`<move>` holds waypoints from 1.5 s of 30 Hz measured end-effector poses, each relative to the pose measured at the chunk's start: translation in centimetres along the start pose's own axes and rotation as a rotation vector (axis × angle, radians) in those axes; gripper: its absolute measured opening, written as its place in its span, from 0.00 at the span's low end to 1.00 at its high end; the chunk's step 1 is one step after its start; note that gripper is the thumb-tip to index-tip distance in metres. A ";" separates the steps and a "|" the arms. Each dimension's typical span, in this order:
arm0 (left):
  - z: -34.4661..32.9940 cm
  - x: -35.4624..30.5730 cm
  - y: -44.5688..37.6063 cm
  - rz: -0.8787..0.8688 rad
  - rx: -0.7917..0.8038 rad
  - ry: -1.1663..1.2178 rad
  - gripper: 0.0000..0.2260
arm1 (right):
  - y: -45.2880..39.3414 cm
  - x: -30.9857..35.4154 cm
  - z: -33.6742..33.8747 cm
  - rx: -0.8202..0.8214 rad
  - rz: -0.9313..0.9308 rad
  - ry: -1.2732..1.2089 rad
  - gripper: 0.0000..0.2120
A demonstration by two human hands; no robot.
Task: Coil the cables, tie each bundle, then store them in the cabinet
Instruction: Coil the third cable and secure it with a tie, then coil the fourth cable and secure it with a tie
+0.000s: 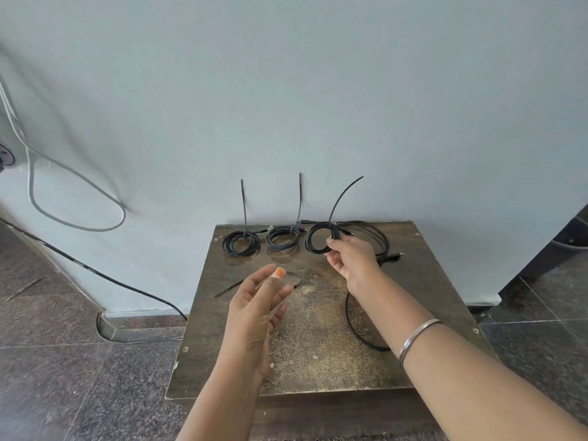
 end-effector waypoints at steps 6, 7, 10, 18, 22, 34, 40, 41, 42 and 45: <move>-0.1 -0.2 0.1 0.006 0.024 0.003 0.19 | -2.2 1.3 1.6 -0.134 0.119 0.286 0.08; -0.1 -0.2 0.1 0.008 0.026 0.004 0.18 | -2.5 1.4 1.6 -0.144 0.128 0.319 0.10; -0.1 -0.2 0.1 0.011 0.030 0.005 0.19 | -2.9 1.7 1.0 -0.120 0.122 0.392 0.06; -0.4 -0.1 0.1 0.025 0.069 -0.031 0.18 | -2.1 2.4 0.6 -0.208 0.249 0.978 0.16; -0.3 -0.1 0.0 0.030 0.074 -0.037 0.14 | -1.5 2.7 0.5 -0.234 0.281 1.020 0.15; -1.0 0.1 0.6 0.066 0.140 -0.086 0.10 | 3.1 5.4 3.5 -0.001 0.108 0.515 0.05; -2.3 0.7 1.7 0.036 0.232 -0.294 0.08 | 9.8 6.3 6.3 0.054 0.123 0.244 0.06; -2.6 0.8 1.8 0.031 0.255 -0.338 0.08 | 10.8 6.3 6.8 0.049 0.127 0.186 0.05; -2.8 0.9 1.9 0.028 0.276 -0.374 0.08 | 11.7 6.1 7.2 0.045 0.131 0.148 0.05; -3.4 1.4 2.2 0.023 0.309 -0.453 0.07 | 13.2 4.8 8.2 0.025 0.156 0.202 0.04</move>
Point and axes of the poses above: each hand's wrist, its own y-axis away from the middle knuckle, its own z-axis out of the back of the hand, x = y × z, the point moved 4 cm from there along -y, towards the middle knuckle, and after that the axes turned 3 degrees about x, right-handed, at the moved point
